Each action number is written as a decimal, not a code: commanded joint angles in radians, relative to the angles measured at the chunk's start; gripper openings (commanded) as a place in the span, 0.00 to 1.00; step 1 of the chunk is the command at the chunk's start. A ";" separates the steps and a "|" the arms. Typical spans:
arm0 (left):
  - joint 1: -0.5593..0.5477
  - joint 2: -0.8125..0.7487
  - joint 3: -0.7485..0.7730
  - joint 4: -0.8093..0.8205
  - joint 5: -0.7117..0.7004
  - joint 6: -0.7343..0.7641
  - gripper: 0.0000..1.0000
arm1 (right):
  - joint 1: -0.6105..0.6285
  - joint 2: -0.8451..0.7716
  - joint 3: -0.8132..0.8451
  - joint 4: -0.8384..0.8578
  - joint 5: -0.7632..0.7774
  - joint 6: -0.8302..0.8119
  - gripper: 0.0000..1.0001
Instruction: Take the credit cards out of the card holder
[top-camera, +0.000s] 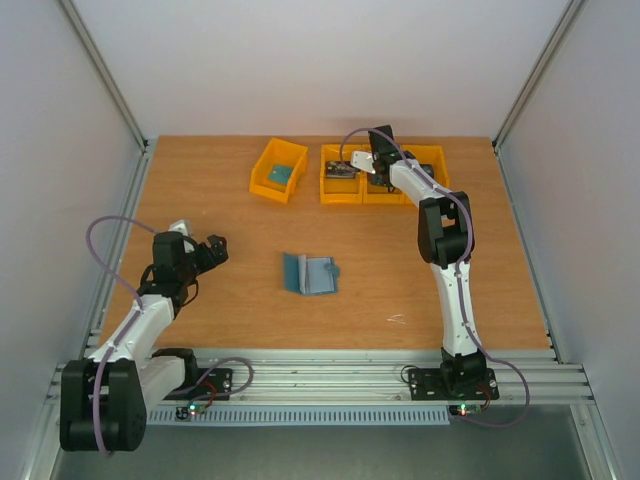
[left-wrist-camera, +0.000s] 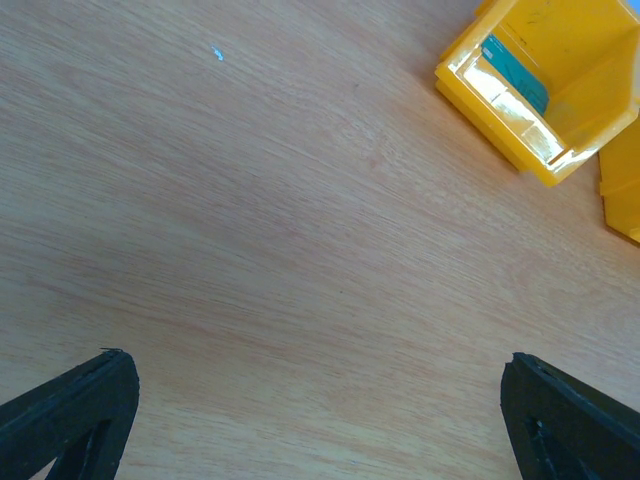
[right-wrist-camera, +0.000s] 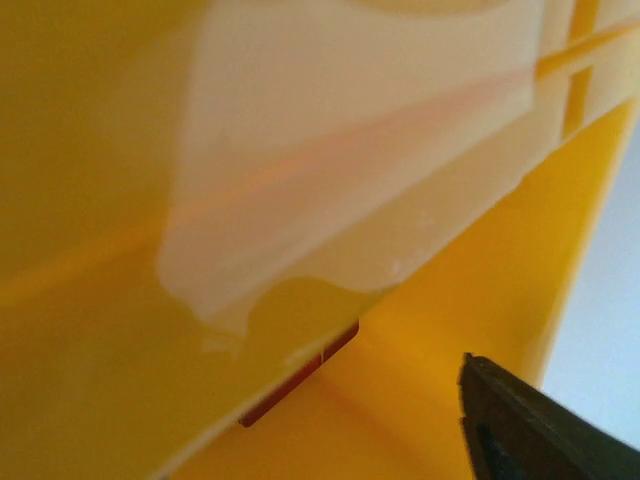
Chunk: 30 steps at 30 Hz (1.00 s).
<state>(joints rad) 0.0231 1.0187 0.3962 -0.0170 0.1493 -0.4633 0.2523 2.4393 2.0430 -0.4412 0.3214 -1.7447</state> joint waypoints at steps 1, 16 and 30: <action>0.006 -0.024 0.017 0.065 0.011 0.015 0.99 | 0.002 -0.057 0.026 -0.009 0.017 0.000 0.81; 0.004 -0.072 0.043 0.067 0.226 0.119 0.99 | 0.057 -0.291 0.005 0.072 0.125 0.161 0.99; -0.259 0.131 0.252 -0.206 0.610 0.395 0.99 | 0.175 -0.824 -0.567 -0.153 -0.688 1.441 0.89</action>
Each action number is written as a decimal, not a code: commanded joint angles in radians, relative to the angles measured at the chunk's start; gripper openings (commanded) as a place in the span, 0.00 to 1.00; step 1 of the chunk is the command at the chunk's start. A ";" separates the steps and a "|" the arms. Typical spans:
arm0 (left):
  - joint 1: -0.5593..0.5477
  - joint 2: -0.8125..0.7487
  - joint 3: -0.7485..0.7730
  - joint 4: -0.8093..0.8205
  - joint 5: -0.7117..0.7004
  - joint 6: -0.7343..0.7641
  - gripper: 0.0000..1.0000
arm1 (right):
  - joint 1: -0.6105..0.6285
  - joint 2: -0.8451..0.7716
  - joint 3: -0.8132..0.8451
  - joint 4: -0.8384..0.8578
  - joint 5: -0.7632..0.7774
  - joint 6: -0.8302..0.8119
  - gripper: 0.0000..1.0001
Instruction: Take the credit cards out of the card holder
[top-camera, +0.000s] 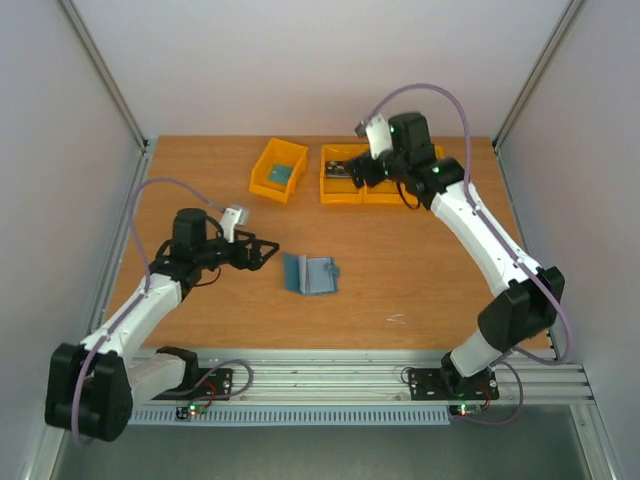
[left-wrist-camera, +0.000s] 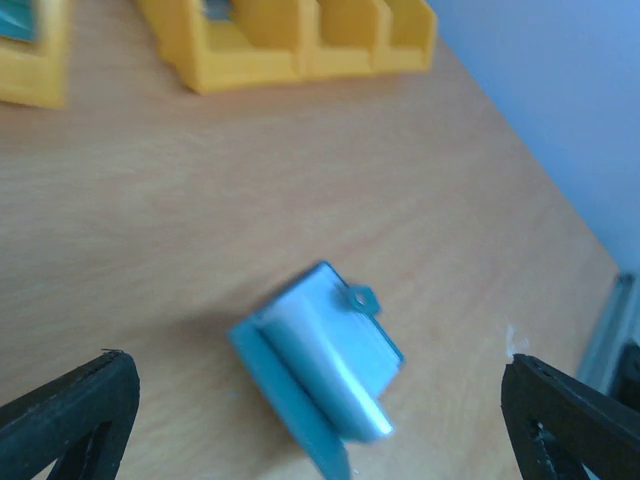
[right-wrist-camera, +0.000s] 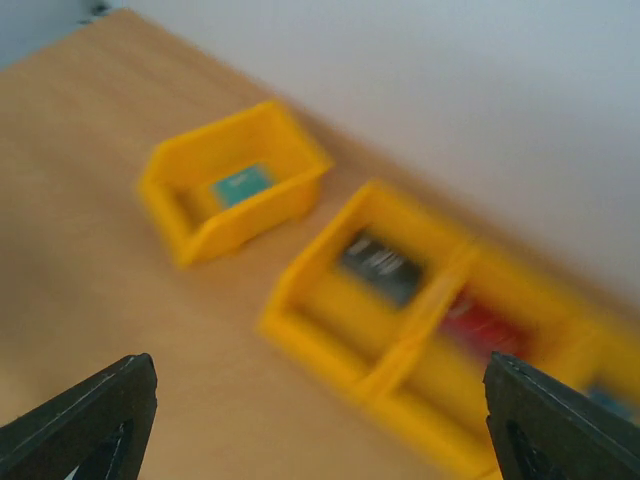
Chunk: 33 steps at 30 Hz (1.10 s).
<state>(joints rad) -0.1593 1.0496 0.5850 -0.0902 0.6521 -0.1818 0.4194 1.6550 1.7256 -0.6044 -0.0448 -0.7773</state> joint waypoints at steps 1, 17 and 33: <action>-0.090 0.139 0.076 -0.149 0.098 0.109 0.99 | 0.016 -0.056 -0.321 0.035 -0.357 0.531 0.87; -0.242 0.588 0.305 -0.262 0.025 0.128 0.99 | 0.118 0.138 -0.723 0.225 -0.562 0.806 0.44; -0.307 0.651 0.280 -0.176 -0.060 0.149 0.03 | 0.134 0.190 -0.618 0.088 -0.515 0.679 0.27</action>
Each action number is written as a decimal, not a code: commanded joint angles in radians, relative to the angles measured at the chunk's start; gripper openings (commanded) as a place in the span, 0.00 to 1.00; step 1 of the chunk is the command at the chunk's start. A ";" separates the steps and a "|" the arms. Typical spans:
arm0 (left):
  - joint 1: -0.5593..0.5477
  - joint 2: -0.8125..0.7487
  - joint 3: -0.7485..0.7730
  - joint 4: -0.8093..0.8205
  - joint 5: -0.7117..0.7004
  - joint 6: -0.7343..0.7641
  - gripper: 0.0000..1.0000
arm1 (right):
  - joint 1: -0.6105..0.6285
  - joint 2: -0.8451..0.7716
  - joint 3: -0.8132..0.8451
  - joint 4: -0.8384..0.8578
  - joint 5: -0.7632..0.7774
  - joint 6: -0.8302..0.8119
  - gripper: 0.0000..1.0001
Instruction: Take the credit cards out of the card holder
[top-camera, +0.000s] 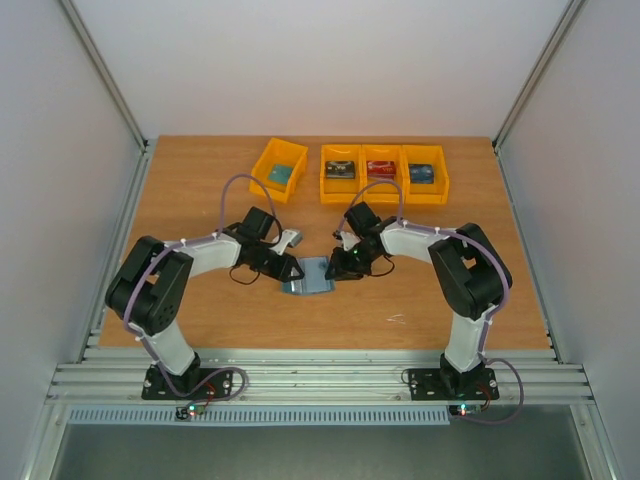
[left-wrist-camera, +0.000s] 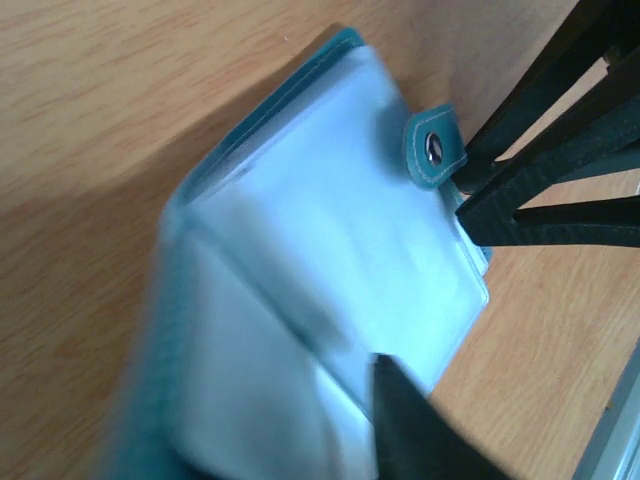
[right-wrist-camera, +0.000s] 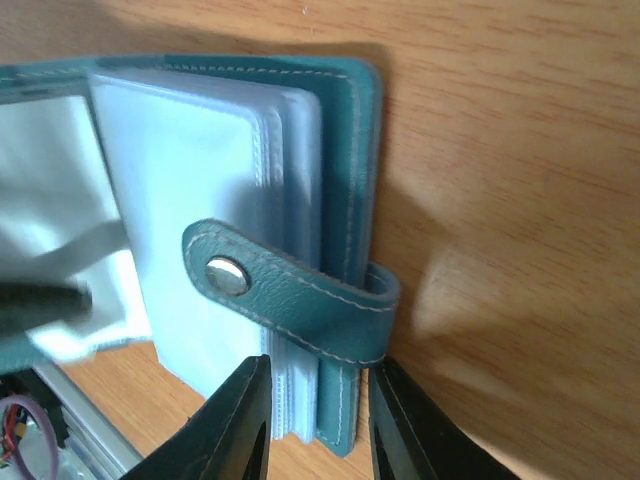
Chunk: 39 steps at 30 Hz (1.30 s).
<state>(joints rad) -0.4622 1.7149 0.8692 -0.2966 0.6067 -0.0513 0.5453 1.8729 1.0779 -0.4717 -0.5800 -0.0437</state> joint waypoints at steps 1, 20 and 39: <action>-0.004 -0.031 -0.009 0.031 -0.015 0.020 0.01 | 0.007 -0.042 0.034 -0.051 0.026 -0.065 0.27; 0.022 -0.672 -0.034 0.354 0.237 -0.064 0.00 | -0.009 -0.631 0.245 -0.245 0.055 -0.469 0.77; 0.051 -0.797 -0.032 0.479 0.354 -0.015 0.00 | -0.007 -0.697 0.361 -0.392 0.038 -0.580 0.74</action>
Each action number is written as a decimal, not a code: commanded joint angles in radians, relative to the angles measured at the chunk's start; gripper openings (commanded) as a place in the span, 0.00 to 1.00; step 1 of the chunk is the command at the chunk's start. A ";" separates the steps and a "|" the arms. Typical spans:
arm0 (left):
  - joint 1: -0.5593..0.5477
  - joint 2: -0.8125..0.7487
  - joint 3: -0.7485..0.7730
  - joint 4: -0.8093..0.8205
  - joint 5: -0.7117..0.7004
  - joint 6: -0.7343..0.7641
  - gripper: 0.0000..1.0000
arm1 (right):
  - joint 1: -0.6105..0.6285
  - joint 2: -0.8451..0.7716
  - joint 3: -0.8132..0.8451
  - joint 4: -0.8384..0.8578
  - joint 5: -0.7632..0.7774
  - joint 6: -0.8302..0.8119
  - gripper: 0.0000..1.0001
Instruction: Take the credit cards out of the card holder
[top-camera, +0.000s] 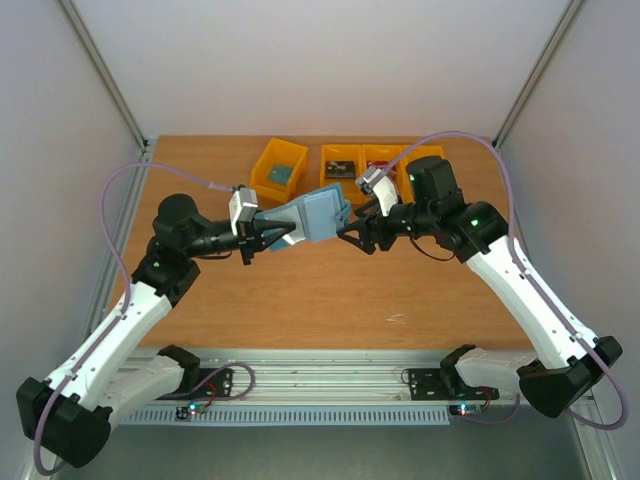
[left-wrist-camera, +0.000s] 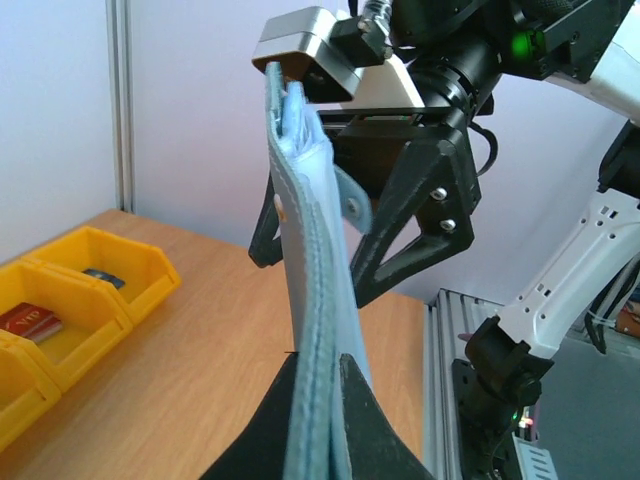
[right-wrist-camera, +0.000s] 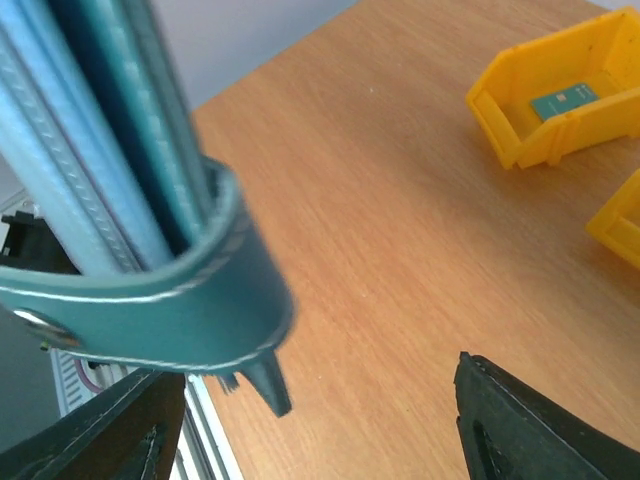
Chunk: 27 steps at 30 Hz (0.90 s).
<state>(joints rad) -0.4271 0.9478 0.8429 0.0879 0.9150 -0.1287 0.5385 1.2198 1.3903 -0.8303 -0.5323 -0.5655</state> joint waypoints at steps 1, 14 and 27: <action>0.019 -0.033 -0.005 0.087 0.050 0.070 0.00 | -0.001 -0.062 0.058 -0.035 -0.043 -0.078 0.77; 0.025 -0.055 -0.003 0.084 0.044 0.030 0.00 | 0.003 -0.060 0.101 -0.022 -0.115 0.033 0.74; 0.025 -0.074 -0.027 0.110 0.019 -0.014 0.00 | 0.086 -0.107 -0.013 0.031 0.080 0.021 0.72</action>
<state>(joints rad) -0.4068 0.9016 0.8295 0.1242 0.9321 -0.1268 0.6159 1.1511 1.4105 -0.8261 -0.5575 -0.5396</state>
